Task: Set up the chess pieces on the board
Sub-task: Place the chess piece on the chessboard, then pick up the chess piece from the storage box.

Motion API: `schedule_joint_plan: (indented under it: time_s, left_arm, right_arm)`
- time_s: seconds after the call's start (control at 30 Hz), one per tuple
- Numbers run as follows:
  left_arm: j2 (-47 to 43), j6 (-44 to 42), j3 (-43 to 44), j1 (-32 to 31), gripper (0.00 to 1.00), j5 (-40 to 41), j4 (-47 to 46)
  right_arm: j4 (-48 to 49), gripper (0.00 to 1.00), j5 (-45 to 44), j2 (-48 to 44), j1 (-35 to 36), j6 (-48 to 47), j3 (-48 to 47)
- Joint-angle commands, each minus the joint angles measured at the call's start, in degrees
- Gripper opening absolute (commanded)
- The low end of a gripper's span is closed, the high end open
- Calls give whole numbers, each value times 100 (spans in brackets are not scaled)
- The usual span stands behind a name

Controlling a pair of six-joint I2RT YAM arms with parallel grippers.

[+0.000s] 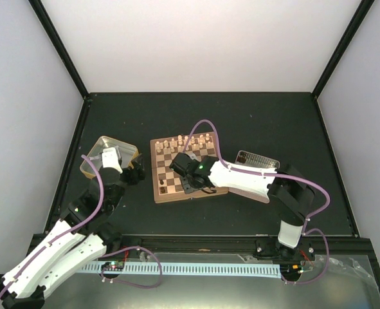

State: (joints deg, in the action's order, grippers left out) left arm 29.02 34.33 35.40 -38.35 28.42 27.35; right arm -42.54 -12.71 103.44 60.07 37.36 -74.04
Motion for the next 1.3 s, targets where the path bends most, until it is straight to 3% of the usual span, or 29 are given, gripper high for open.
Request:
schedule_joint_plan:
  time_s: [0.0, 0.43, 0.67, 0.9, 1.03, 1.17, 1.27]
  left_arm:
    - [43, -1, 2, 47, 88, -49, -107]
    - [17, 9, 1, 99, 88, -128, -72]
    - [25, -216, -2, 108, 88, -499, -281]
    - [130, -505, -50, 113, 88, -1157, -699]
    - [254, -558, -42, 117, 89, -1300, -805]
    - [384, -551, -24, 125, 89, -1371, -870]
    - [456, -543, -15, 126, 89, -1420, -914]
  right_arm:
    - [-8, 37, -15, -210, -10, 63, -226]
    - [-120, 37, -326, -233, -28, 282, -212]
    - [140, 37, -561, -1459, -377, 454, 276]
    - [115, 39, -509, -2903, -1802, 601, 1791]
    - [272, 47, -186, -3473, -2878, 498, 2706]
    - [550, 51, 357, -3559, -3593, 258, 3260]
    - [562, 53, 324, -3372, -3718, 176, 3379]
